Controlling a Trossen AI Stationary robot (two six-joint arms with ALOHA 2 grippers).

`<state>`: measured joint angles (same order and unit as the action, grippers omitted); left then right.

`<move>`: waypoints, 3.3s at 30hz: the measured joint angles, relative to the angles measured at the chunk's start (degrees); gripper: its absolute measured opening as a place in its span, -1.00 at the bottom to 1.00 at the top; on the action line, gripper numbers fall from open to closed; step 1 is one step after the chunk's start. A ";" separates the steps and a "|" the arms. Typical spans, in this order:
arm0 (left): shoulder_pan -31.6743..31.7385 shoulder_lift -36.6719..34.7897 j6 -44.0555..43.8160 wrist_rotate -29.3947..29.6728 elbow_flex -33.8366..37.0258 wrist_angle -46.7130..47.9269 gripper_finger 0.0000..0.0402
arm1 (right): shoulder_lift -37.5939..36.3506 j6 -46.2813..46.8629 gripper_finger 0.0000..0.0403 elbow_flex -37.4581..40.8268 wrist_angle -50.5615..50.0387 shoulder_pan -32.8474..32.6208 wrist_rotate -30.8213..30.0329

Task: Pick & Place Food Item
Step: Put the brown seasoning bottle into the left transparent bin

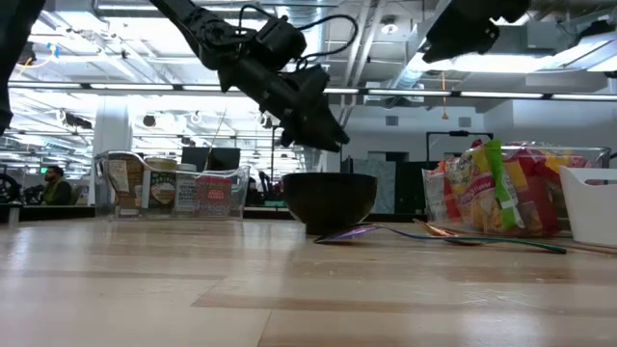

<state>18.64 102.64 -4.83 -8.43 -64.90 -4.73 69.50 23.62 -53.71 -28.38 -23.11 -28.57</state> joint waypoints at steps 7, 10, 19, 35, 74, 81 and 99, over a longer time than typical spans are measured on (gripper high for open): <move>-3.30 3.10 -3.22 10.76 -8.31 8.36 0.31 | -4.77 -0.02 0.14 -0.02 -4.79 -0.16 -0.40; -4.61 6.80 -4.46 11.09 -13.40 15.20 0.29 | -6.16 -0.16 0.14 -0.01 -6.70 -0.55 -0.25; -5.36 20.71 -4.05 11.68 -34.10 40.59 0.30 | -13.73 -1.09 0.14 0.00 -14.90 -0.79 1.32; -5.08 29.76 3.33 11.23 -42.79 47.36 0.43 | -22.50 -3.96 0.14 -0.02 -17.47 -0.87 1.55; 0.04 29.73 1.14 6.25 -42.78 48.76 -0.36 | -21.84 -3.65 0.14 0.00 -16.58 -0.87 1.57; 0.23 29.04 6.34 11.95 -42.74 51.08 -0.30 | -21.84 -3.63 0.14 0.00 -16.58 -0.87 1.59; 1.98 0.17 43.91 15.15 -24.31 51.74 0.26 | -23.54 -1.09 0.14 -0.02 -15.87 -4.86 1.71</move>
<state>20.62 102.82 39.08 6.72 -89.21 47.01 45.96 22.52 -53.74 -44.25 -27.97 -26.86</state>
